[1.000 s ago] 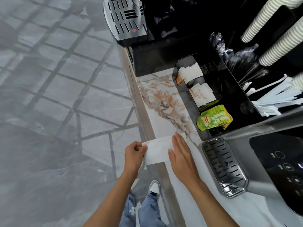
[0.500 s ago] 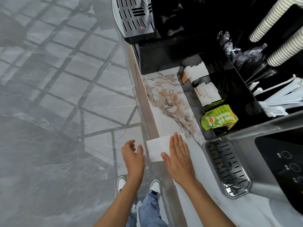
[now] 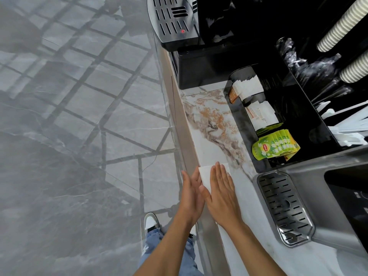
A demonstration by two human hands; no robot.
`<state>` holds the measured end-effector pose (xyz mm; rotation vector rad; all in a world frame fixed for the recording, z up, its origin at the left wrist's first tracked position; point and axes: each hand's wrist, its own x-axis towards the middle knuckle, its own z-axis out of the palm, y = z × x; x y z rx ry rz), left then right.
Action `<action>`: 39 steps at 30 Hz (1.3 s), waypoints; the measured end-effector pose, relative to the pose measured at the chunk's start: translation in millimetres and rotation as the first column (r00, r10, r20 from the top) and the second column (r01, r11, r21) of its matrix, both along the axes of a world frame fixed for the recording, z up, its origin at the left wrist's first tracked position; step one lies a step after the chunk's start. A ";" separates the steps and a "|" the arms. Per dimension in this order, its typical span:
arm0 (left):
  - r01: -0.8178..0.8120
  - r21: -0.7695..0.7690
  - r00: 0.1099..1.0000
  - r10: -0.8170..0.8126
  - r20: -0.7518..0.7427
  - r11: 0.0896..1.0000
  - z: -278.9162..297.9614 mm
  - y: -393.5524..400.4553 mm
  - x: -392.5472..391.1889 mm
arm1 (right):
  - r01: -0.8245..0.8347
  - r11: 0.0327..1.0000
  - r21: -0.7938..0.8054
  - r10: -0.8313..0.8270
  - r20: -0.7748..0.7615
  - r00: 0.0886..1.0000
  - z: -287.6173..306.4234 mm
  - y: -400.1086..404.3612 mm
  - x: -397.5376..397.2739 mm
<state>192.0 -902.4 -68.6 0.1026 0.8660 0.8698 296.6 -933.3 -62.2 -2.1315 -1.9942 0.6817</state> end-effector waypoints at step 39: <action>-0.093 -0.183 0.969 0.131 0.209 0.979 -31.8 -10.0 -22.1 | -0.084 0.996 -0.025 0.079 -0.166 0.983 -1.6 -1.1 -65.2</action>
